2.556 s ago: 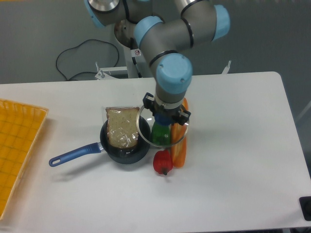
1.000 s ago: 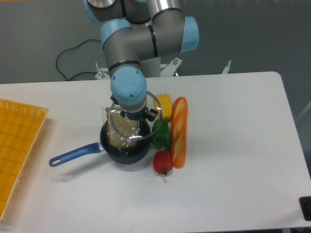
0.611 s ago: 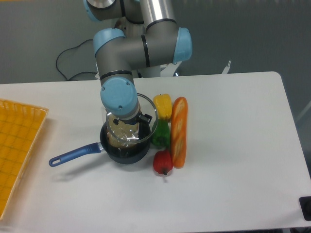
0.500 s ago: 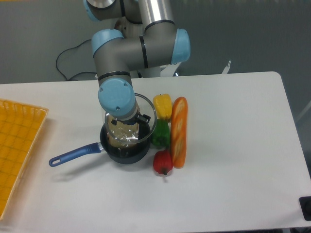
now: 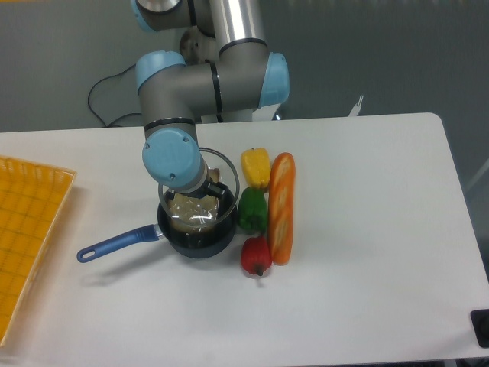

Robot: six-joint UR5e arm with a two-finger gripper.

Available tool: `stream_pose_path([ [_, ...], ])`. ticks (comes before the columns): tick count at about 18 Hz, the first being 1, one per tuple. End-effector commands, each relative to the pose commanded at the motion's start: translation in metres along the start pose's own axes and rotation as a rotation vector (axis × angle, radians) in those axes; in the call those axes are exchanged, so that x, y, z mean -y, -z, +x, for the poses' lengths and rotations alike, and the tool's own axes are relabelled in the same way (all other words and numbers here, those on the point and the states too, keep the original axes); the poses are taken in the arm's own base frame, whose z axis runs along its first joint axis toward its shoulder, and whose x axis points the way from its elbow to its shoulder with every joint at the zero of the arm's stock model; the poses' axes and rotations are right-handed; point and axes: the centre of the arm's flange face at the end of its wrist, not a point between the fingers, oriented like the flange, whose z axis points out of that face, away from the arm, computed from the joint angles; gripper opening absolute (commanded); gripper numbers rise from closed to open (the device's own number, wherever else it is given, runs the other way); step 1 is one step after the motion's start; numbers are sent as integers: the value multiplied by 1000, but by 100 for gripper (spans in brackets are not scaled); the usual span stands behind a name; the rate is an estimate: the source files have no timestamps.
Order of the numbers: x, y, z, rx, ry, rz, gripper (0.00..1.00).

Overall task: Close the pot lid
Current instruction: 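Lower the glass lid onto the pan rim over the bread, then press and settle the glass lid flat on the pan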

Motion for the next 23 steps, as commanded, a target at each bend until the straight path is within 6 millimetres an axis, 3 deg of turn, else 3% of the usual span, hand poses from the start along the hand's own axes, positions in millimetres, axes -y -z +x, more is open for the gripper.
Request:
stream_pose_path([
  [12,7,-10,-2,-8,2,-17,49],
  [23,9,-6,-1,-26,-3,-46,49],
])
